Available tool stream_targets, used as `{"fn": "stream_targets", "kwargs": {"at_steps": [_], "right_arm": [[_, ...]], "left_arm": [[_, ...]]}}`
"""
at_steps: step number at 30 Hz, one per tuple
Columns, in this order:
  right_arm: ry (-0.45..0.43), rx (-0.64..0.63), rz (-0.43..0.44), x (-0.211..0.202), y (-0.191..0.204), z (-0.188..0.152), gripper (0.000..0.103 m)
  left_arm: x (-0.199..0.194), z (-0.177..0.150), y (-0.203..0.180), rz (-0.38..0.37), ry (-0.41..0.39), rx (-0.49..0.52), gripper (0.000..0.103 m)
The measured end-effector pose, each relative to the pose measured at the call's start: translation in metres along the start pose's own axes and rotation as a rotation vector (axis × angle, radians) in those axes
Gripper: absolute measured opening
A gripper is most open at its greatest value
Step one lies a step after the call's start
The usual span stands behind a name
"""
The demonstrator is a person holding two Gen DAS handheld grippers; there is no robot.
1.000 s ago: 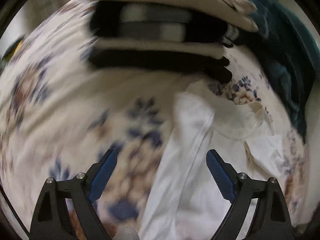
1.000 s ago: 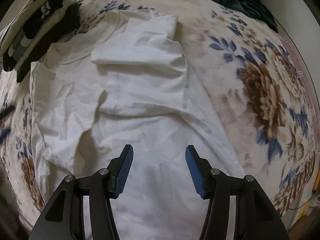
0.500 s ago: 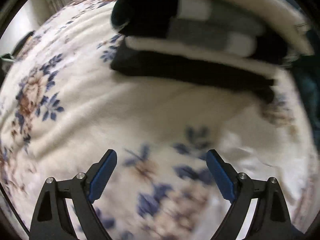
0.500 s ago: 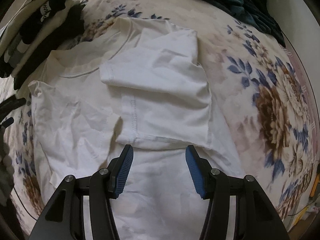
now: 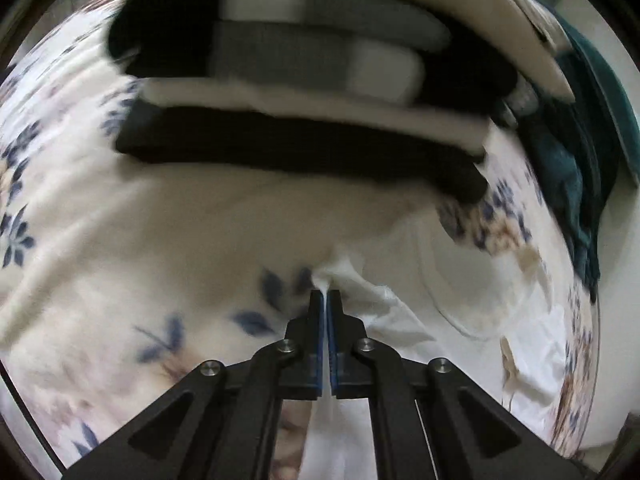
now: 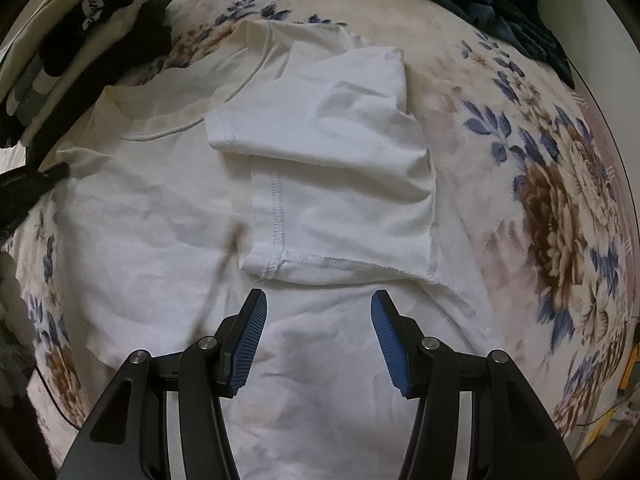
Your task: Fold small clothes
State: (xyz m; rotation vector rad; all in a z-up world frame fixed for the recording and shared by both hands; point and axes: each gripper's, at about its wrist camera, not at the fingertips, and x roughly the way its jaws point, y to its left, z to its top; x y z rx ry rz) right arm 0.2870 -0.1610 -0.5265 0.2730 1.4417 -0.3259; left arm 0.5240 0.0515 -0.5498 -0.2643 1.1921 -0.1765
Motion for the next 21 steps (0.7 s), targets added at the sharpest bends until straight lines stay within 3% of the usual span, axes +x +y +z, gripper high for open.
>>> {"fn": "stream_targets", "kwargs": {"at_steps": [4,6,8,10,11,12,13,18,21], "right_arm": [[0.013,-0.013,-0.002,0.005,0.000,0.000,0.057],[0.012,-0.021,-0.001,0.003,0.000,0.000,0.057],[0.006,-0.018,0.002,0.000,-0.002,0.000,0.057],[-0.001,-0.004,0.012,-0.004,-0.007,0.000,0.063],[-0.002,0.002,0.018,-0.004,-0.010,0.001,0.069],[-0.005,0.012,0.035,-0.006,-0.013,0.002,0.081],[-0.005,0.016,0.053,-0.006,-0.015,0.002,0.089],[-0.027,-0.077,-0.009,-0.015,-0.009,0.008,0.092],[-0.019,-0.102,0.022,-0.024,-0.013,0.010,0.098]], "left_arm": [[0.005,0.016,0.029,0.039,0.012,-0.084,0.000],[0.003,0.019,0.040,-0.005,0.051,-0.145,0.002],[-0.010,0.016,0.040,-0.018,0.068,-0.135,0.008],[-0.031,0.006,0.026,0.046,0.032,-0.050,0.039],[-0.043,0.000,0.022,0.091,0.014,-0.013,0.082],[-0.050,-0.005,0.017,0.118,-0.001,0.009,0.102],[-0.064,-0.015,0.009,0.147,-0.032,0.051,0.102],[-0.098,-0.053,-0.018,0.201,-0.049,0.136,0.102],[-0.117,-0.079,-0.036,0.226,-0.064,0.174,0.102]]}}
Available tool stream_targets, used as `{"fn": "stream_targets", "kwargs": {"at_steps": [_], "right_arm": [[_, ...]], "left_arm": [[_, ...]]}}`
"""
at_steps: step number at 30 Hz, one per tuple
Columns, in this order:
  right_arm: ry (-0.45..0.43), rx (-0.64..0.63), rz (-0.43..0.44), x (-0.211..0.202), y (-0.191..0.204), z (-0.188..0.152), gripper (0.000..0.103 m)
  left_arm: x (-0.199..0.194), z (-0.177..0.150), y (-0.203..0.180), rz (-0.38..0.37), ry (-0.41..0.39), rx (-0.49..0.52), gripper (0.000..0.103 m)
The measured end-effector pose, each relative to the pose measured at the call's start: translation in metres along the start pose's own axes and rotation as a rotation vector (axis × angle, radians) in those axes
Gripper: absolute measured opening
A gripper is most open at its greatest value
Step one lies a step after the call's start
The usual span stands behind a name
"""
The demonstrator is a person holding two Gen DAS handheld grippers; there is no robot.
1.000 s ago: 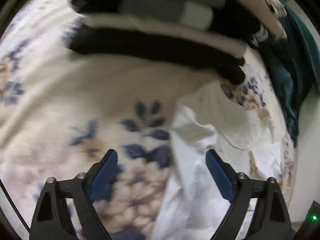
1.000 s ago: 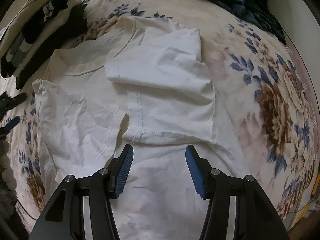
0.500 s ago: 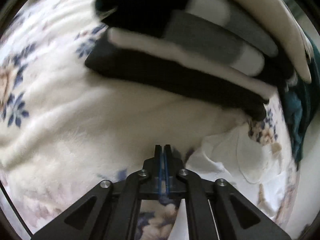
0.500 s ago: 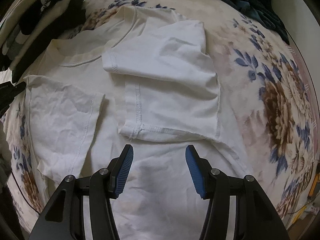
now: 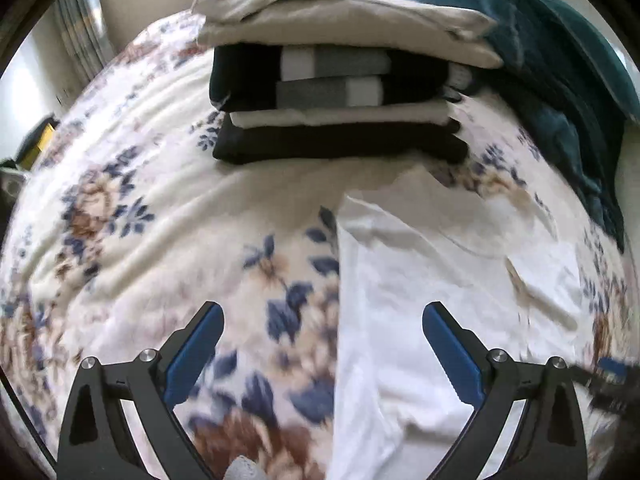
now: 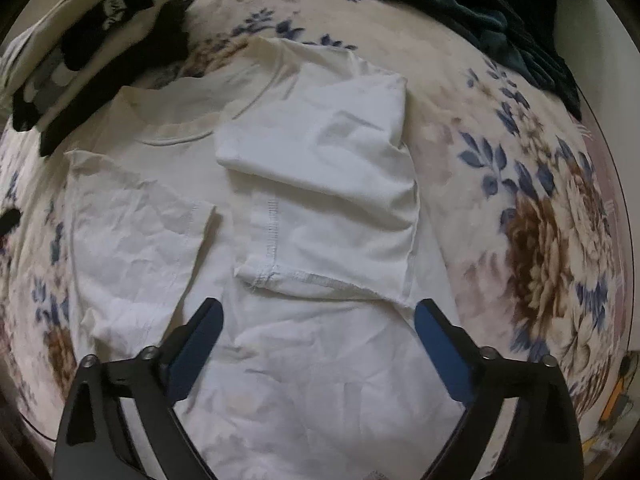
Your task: Fold small clothes
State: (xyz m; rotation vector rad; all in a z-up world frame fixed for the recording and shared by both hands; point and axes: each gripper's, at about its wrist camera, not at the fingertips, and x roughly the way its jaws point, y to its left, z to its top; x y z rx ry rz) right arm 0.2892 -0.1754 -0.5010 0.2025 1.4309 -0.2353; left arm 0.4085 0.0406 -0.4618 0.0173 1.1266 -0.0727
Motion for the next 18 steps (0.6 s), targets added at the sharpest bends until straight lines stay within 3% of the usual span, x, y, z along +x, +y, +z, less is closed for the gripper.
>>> {"fn": "stream_targets", "kwargs": {"at_steps": [6,11,12,15,18], "right_arm": [[0.066,-0.033,0.105,-0.033,-0.036,-0.008,0.098],[0.186,-0.070,0.150,-0.047,-0.098,-0.024,0.098],[0.208,-0.072,0.168,-0.050,-0.117,-0.030,0.094],[0.254,-0.112,0.179,-0.054,-0.166,-0.038,0.054],[0.269,-0.140,0.187,-0.058,-0.213,-0.032,0.052]], "left_arm": [[-0.019,-0.062,-0.074,-0.019,0.128,0.085,0.102],[-0.041,-0.146,-0.162,-0.094,0.272,0.143,0.102],[-0.044,-0.163,-0.183,-0.095,0.312,0.164,0.102],[-0.056,-0.215,-0.244,-0.105,0.418,0.164,0.102],[-0.066,-0.252,-0.295,-0.139,0.480,0.129,0.102]]}}
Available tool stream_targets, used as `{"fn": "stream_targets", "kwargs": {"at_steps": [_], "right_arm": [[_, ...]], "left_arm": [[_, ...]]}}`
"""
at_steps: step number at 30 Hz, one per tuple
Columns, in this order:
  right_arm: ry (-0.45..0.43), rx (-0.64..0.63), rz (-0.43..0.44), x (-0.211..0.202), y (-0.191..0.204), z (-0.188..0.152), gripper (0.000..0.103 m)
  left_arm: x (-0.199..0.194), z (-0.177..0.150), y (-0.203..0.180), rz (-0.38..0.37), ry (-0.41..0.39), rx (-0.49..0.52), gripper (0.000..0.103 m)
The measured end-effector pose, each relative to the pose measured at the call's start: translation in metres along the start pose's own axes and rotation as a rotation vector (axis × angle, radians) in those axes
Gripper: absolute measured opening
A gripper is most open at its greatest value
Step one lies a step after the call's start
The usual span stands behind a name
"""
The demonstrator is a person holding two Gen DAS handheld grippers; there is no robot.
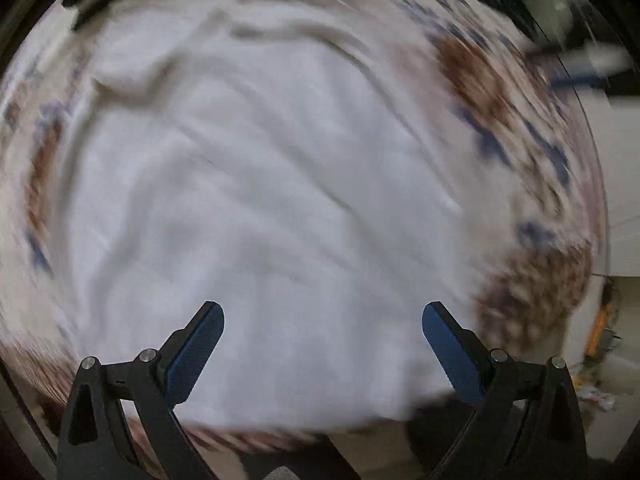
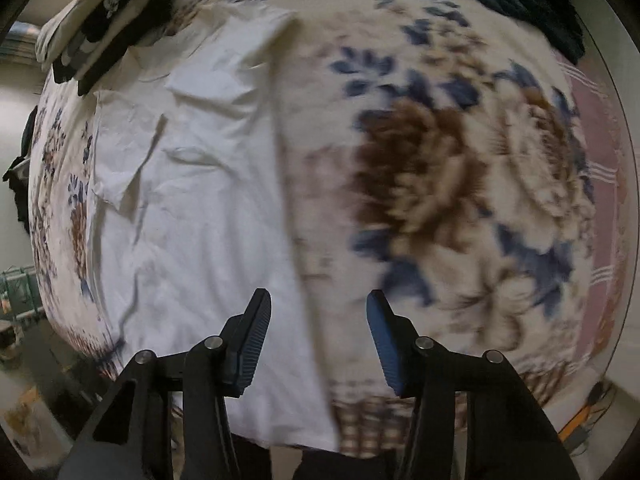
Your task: Fold small clothes
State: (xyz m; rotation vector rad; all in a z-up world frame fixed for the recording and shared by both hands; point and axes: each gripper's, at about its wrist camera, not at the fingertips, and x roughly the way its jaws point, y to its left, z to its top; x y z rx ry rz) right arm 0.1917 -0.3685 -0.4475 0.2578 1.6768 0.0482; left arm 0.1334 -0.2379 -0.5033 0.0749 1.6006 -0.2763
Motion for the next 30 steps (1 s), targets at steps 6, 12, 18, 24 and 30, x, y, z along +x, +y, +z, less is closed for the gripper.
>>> {"fn": "stream_targets", "kwargs": {"at_steps": [6,12,18,24,30], "right_arm": [[-0.014,-0.031,0.038,-0.023,-0.066,0.021,0.052],[-0.014,-0.026,0.101,-0.004,-0.095,0.054,0.052],[-0.012,-0.014,0.216,0.033,-0.077,0.116,0.052],[-0.034,0.054,0.378,0.071,-0.040,0.208,0.036],[0.033,0.133,0.508,0.115,-0.001,0.275,0.036]], "left_arm": [[0.054,-0.022,-0.074,-0.080,0.097,-0.137,0.101],[0.088,-0.024,-0.094,-0.050,0.024,-0.146,0.001],[0.066,-0.025,-0.075,-0.053,-0.085,-0.188,0.000],[0.028,-0.029,-0.038,-0.041,-0.140,-0.267,0.000],[0.007,-0.029,-0.022,-0.053,-0.160,-0.330,0.000]]}}
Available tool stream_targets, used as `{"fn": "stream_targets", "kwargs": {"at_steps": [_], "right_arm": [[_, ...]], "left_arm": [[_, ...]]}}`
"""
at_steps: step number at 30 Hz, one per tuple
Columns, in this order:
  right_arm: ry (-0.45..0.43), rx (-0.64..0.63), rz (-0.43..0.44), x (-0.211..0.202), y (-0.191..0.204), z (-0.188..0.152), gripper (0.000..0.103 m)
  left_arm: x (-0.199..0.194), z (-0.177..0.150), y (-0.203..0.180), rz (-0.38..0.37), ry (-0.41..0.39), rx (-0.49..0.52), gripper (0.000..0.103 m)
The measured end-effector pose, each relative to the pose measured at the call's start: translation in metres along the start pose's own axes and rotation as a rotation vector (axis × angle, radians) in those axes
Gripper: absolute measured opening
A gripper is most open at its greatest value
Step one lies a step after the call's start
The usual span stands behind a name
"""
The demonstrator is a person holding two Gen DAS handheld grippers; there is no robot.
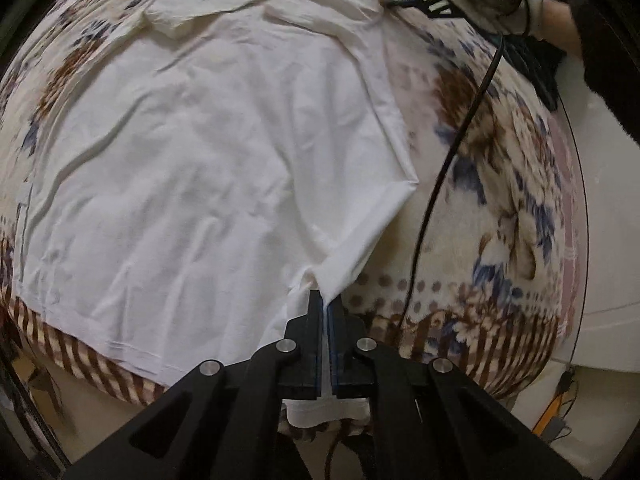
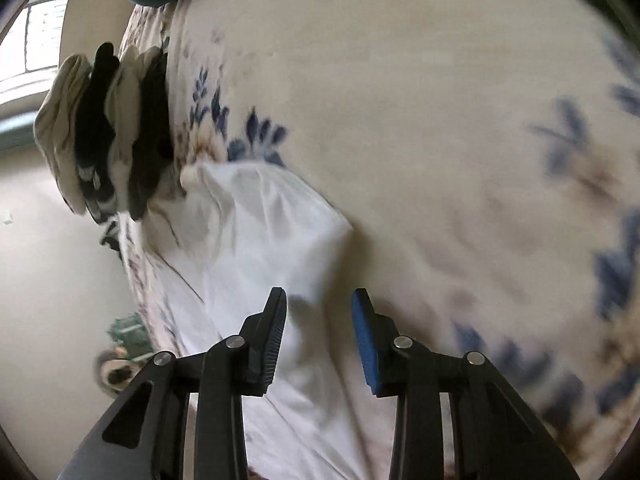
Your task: Fold small clothes
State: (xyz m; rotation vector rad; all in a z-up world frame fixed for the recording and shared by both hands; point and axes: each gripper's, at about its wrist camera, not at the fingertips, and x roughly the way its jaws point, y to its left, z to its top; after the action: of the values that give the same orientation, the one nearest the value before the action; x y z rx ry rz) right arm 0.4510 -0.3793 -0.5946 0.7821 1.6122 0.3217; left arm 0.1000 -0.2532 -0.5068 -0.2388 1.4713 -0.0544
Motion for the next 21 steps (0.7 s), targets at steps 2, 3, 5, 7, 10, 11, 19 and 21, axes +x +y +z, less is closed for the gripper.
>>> {"fn": "stream_targets", "kwargs": {"at_steps": [2,3,5,7,10,11,19,21], "right_arm": [[0.016,0.015,0.022,0.014,0.006,0.007,0.036],[0.018,0.014,0.026,0.019,0.011,0.010,0.025],[0.022,-0.012,-0.008,0.024,0.022,0.011,0.008],[0.014,-0.053,-0.026,0.019,0.036,0.006,0.008],[0.005,-0.131,-0.066,0.005,0.067,-0.001,0.007],[0.004,-0.150,-0.074,0.000,0.075,-0.003,0.007],[0.005,-0.370,-0.193,0.010,0.212,-0.022,0.006],[0.008,-0.417,-0.225,0.023,0.243,-0.031,0.006]], "left_arm": [[-0.005,0.000,0.004,-0.006,-0.005,-0.029,0.000],[-0.009,-0.001,0.009,-0.006,-0.008,-0.045,0.000],[-0.020,-0.006,0.024,-0.014,-0.015,-0.088,0.000],[-0.028,-0.007,0.035,-0.018,-0.021,-0.128,0.000],[-0.045,-0.012,0.063,-0.013,-0.039,-0.179,0.000],[-0.050,-0.013,0.072,-0.008,-0.046,-0.193,0.000],[-0.090,-0.011,0.170,0.016,-0.141,-0.341,0.000],[-0.093,-0.010,0.195,0.021,-0.152,-0.371,0.000]]}}
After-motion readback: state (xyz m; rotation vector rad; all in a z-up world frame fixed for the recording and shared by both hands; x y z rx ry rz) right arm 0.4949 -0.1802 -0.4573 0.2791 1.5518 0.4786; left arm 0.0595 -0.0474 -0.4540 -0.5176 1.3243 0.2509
